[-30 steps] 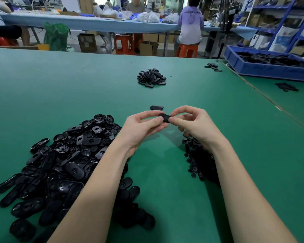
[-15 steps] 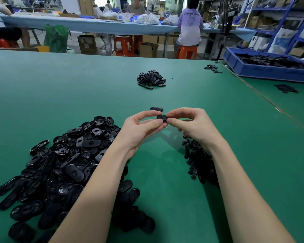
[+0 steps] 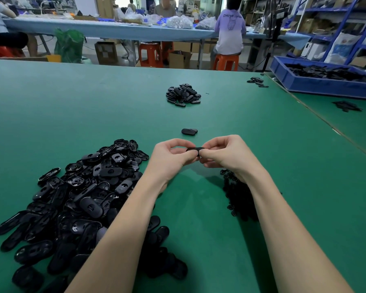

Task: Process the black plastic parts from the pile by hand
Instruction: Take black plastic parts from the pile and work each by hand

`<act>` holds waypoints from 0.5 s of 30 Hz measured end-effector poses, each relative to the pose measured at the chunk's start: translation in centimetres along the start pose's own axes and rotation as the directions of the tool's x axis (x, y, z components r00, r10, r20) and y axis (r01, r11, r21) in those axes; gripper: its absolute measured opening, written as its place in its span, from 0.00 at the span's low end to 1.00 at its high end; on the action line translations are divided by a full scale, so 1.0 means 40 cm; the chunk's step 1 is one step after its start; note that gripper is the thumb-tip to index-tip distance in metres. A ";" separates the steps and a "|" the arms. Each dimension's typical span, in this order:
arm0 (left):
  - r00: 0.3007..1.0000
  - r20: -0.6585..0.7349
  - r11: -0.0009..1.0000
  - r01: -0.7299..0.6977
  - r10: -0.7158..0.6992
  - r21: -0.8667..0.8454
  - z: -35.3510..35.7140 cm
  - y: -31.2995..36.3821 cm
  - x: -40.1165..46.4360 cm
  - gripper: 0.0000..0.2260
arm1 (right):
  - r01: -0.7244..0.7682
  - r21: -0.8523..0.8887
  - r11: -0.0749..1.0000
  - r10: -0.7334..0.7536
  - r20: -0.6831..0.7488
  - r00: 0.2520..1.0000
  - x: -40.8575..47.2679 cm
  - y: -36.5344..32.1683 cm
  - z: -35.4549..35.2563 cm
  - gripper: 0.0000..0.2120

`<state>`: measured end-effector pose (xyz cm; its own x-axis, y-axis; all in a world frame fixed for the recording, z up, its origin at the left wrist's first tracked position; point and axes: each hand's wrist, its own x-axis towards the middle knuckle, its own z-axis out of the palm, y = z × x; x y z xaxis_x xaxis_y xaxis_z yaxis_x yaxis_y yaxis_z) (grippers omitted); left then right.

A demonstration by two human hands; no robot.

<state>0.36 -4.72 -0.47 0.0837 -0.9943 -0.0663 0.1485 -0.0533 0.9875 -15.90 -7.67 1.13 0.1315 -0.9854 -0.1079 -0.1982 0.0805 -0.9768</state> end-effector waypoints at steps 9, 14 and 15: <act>0.999 0.019 1.000 0.028 -0.028 0.008 -0.006 0.005 -0.005 0.07 | 0.001 -0.022 1.000 -0.001 -0.021 1.000 0.001 0.011 -0.002 0.03; 0.999 0.016 0.999 0.036 -0.036 0.021 -0.006 0.008 -0.007 0.07 | -0.008 0.014 1.000 0.009 -0.025 1.000 0.001 0.012 0.001 0.04; 0.999 0.011 0.999 0.035 -0.036 0.025 -0.005 0.008 -0.007 0.07 | -0.008 0.014 1.000 0.008 -0.028 1.000 0.000 0.012 0.003 0.04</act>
<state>0.60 -4.44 -0.17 0.0671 -0.9928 -0.0997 0.1268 -0.0906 0.9878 -15.88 -7.63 0.64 0.1028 -0.9885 -0.1107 -0.1853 0.0903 -0.9785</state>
